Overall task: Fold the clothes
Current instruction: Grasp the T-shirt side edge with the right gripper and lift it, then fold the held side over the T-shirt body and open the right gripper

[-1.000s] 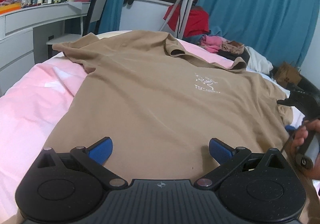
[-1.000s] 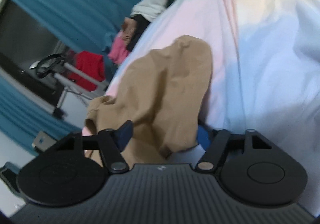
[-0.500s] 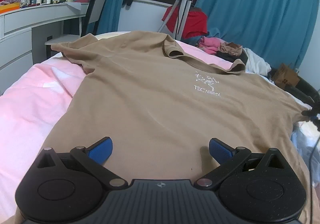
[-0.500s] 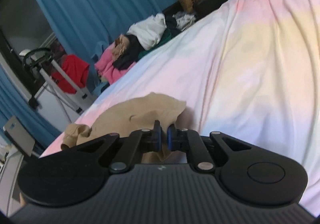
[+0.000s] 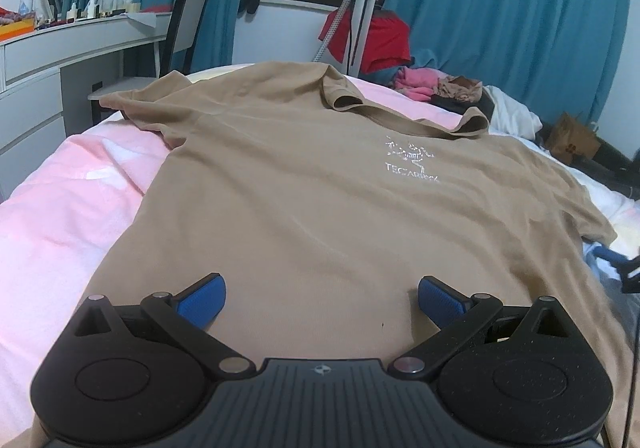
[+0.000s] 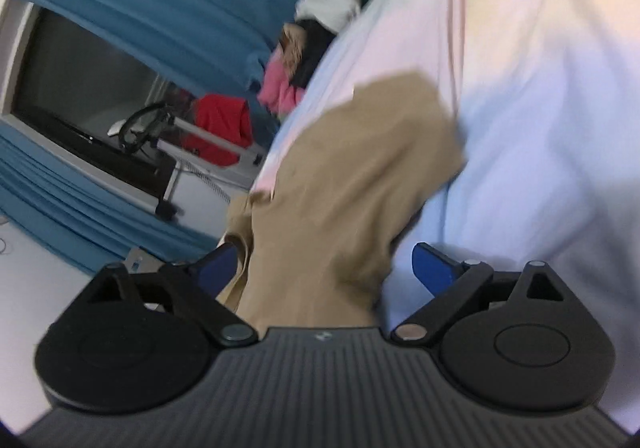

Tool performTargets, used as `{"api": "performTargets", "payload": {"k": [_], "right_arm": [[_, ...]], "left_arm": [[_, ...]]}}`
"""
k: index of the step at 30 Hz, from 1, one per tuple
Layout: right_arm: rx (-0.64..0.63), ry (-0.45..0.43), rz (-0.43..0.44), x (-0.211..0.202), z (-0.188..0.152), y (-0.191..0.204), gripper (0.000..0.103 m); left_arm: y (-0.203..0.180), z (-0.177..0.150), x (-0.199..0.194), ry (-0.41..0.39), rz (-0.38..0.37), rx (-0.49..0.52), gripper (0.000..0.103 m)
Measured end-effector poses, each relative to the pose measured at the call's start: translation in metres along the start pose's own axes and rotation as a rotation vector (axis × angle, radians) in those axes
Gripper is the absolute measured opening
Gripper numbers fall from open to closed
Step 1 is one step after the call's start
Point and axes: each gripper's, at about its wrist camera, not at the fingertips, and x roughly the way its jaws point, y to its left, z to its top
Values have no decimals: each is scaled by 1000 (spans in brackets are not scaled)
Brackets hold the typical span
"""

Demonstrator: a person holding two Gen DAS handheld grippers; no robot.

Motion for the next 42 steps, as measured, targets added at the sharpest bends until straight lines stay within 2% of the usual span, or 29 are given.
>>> {"api": "performTargets", "payload": {"k": [3,7,11,16,17,19,20,21,22,23,24,25,26,28,31,34,37,40,42], "right_arm": [[28,6,-14,22,-2,-7,95],[-6,-44,-5,44,4,-9,98],[-58,-158,-6,55,14,-4,98],[-166,-322,-81,74,24,1,98],[-181,-347,-91,79,27,3,98],[-199,-339,-100,91,35,6,97],[-237,-320,-108,97,37,11,88],[-275,-301,-116,102,39,15,72],[-321,-277,-136,108,40,19,69],[-380,-249,-172,113,39,25,58],[-431,-231,-193,115,37,30,35],[-461,-226,-204,115,37,35,22],[-478,-238,-218,112,37,40,15],[-523,-281,-245,104,38,53,13],[-708,-352,-278,93,32,91,12],[-895,-412,-284,87,11,137,12],[-1098,-438,-245,84,-33,181,12],[-1314,-414,-192,94,-92,212,12],[-1429,-348,-159,106,-134,222,12]], "left_arm": [[-2,-1,2,2,8,16,103],[-1,-3,1,-7,9,18,103],[0,-3,3,-9,7,15,103],[-2,-5,5,-12,17,38,103],[-2,-6,6,-13,17,41,103],[-1,-6,7,-22,18,32,103],[-1,-6,8,-27,18,28,103],[0,-6,8,-31,18,24,103],[-1,-5,9,-36,21,20,103],[-1,-4,10,-39,24,17,103],[-1,-3,11,-39,28,14,103],[0,-2,12,-39,31,11,103],[-1,-1,12,-38,35,10,103],[1,0,10,-41,37,7,103],[4,3,7,-43,43,-10,103],[9,7,3,-45,61,-29,103],[16,13,0,-47,89,-50,103],[24,18,-4,-48,113,-75,103],[30,20,-6,-53,123,-90,103]]}}
